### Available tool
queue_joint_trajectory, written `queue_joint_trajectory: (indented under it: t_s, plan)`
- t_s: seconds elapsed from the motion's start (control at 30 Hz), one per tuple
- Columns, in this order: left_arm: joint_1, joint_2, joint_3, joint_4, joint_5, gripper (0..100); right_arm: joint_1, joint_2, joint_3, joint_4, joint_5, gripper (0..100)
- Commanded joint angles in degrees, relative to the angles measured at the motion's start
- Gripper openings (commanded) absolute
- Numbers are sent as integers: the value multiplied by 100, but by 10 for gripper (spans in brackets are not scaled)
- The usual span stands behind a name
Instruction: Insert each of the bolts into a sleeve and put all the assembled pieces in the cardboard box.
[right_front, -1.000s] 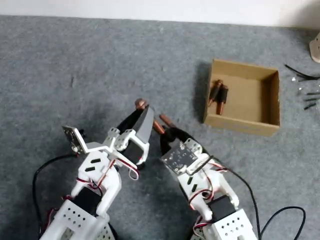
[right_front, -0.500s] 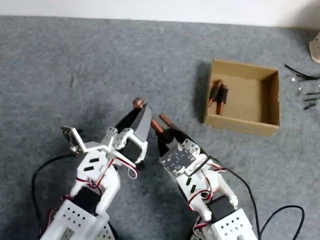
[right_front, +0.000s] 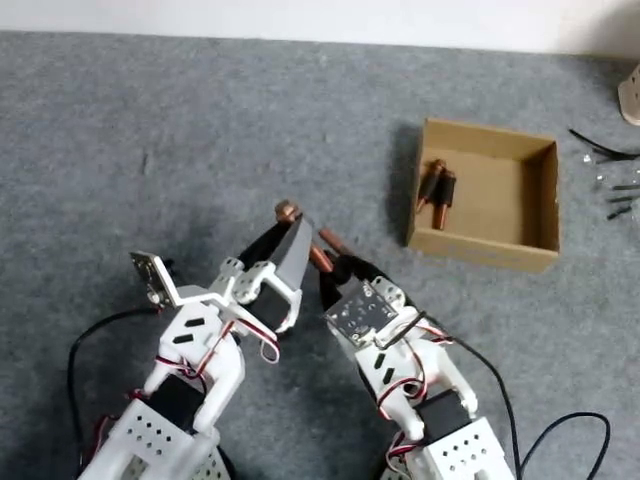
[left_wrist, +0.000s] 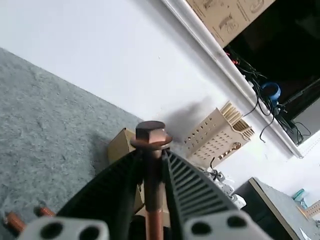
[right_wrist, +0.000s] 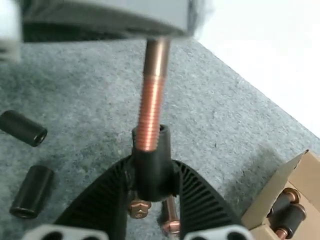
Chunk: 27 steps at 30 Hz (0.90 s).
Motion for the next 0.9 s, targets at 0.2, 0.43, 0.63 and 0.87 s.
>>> queue_joint_trajectory:
  t_s: [0.2, 0.43, 0.63, 0.87]
  plan:
    - [-145, -48, 110, 9, -9, 6, 31, -84, 787, -180, -44, 5]
    - [-365, -48, 75, -185, 0, 6, -154, -84, 778, -189, -53, 5]
    - [-391, -48, 66, -185, 0, 6, -145, -84, 769, -189, -88, 5]
    - [-593, -48, 13, -193, 35, 6, -145, -84, 769, -198, -273, 5]
